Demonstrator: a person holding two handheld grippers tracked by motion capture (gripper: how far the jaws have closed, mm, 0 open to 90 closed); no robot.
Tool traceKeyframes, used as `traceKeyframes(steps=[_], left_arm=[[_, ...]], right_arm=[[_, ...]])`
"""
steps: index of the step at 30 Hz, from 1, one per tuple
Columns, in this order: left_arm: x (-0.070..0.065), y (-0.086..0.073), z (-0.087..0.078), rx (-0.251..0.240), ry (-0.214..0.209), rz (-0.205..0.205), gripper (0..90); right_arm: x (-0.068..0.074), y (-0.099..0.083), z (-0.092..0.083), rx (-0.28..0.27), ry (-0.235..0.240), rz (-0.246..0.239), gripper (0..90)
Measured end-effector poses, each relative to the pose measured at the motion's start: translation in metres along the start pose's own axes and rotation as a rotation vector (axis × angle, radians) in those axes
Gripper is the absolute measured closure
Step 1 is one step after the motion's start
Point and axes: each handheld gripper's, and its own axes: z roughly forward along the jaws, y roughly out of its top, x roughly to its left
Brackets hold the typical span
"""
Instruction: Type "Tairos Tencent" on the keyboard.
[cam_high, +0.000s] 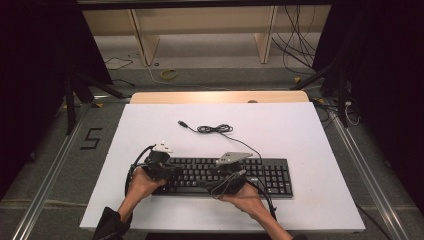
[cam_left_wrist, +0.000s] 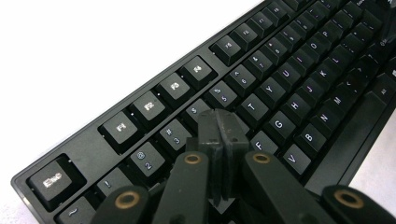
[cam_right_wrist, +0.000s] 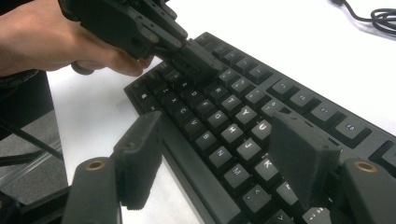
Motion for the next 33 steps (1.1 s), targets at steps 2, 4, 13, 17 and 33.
traceKeyframes(steps=[2,4,13,17,33], left_arm=[[0.0,0.0,0.001,0.005,0.002,0.001,89.1],[0.0,-0.002,0.003,0.007,0.004,0.003,89.2],[-0.002,-0.001,0.002,0.008,0.005,0.006,88.8],[-0.005,0.0,-0.003,-0.011,-0.001,0.005,84.9],[-0.01,-0.001,-0.018,-0.06,-0.026,-0.021,65.9]], right_arm=[[0.0,0.0,0.0,0.0,0.001,0.0,35.7],[0.001,-0.001,0.0,0.003,0.002,-0.002,35.7],[0.001,-0.001,0.001,0.004,0.001,-0.002,35.8],[0.001,0.0,0.0,0.002,0.0,0.0,35.8],[0.001,0.002,0.003,0.001,-0.009,-0.006,37.5]])
